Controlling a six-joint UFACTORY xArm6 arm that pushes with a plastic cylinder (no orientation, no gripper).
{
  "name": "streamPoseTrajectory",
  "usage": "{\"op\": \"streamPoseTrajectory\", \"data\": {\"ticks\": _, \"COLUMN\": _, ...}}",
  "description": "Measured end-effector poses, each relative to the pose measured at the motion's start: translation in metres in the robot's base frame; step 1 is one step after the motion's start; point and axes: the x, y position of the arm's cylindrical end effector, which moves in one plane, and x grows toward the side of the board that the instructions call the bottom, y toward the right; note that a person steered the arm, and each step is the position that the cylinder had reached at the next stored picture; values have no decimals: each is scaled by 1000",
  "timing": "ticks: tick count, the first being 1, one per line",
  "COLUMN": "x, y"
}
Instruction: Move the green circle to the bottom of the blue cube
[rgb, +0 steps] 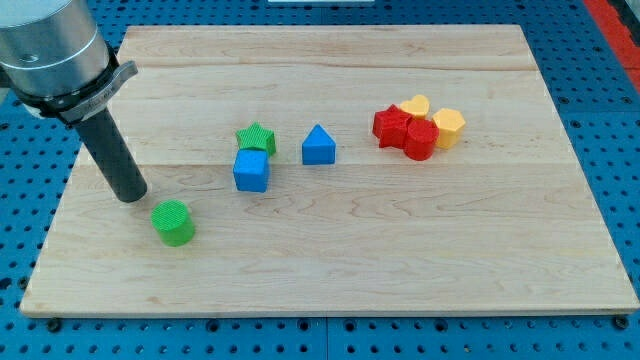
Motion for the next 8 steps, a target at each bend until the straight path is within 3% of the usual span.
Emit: {"op": "streamPoseTrajectory", "data": {"ticks": 8, "x": -9, "y": -15}}
